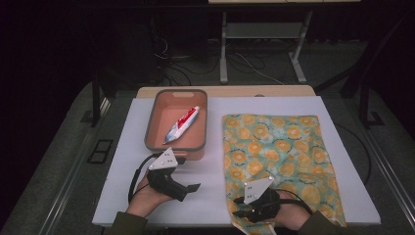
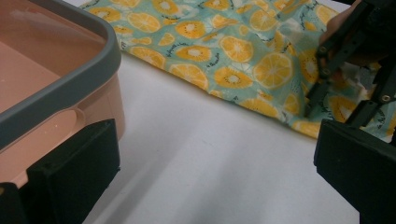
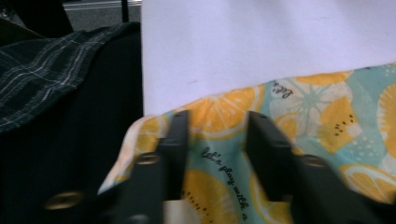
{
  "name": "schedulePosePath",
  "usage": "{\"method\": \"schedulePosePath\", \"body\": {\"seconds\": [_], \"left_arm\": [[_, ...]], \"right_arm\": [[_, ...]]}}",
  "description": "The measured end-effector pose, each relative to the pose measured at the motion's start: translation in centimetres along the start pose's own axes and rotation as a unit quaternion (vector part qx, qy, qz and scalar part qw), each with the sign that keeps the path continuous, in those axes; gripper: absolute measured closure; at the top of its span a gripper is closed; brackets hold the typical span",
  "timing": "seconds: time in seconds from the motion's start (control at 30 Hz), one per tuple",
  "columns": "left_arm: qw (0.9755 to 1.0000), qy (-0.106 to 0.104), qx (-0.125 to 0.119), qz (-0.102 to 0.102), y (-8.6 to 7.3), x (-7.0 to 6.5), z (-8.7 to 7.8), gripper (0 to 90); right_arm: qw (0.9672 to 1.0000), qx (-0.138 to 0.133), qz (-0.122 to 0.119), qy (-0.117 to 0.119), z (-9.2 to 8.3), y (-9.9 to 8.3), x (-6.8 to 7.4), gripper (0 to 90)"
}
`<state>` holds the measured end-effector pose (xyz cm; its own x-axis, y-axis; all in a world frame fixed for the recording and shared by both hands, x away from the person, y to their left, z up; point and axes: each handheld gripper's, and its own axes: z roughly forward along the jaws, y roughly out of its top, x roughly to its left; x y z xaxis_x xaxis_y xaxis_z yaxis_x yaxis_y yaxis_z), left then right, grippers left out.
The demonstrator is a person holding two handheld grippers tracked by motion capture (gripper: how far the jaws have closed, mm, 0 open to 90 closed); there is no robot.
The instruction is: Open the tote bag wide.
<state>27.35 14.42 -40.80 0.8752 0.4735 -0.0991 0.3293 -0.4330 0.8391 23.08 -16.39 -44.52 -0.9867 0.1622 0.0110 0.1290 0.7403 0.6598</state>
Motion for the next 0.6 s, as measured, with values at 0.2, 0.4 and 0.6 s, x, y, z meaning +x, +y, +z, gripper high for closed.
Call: {"method": "schedulePosePath", "body": {"seconds": [0.2, 0.4, 0.6], "left_arm": [[1.0, 0.0, 0.001, 0.001, 0.0, -0.1, 0.1, 0.0], [1.0, -0.001, -0.002, -0.001, 0.0, -0.1, 0.0, 0.0], [1.0, 0.0, -0.004, -0.003, 0.0, 0.1, 0.0, 0.0]], "right_arm": [[1.0, -0.002, 0.001, -0.004, 0.0, 0.0, -0.2, 90.0], [0.9987, -0.018, 0.026, -0.04, -0.4, 1.0, -1.8, 90.0], [0.9945, -0.025, 0.065, -0.078, -0.3, 2.6, -5.1, 90.0]]}}
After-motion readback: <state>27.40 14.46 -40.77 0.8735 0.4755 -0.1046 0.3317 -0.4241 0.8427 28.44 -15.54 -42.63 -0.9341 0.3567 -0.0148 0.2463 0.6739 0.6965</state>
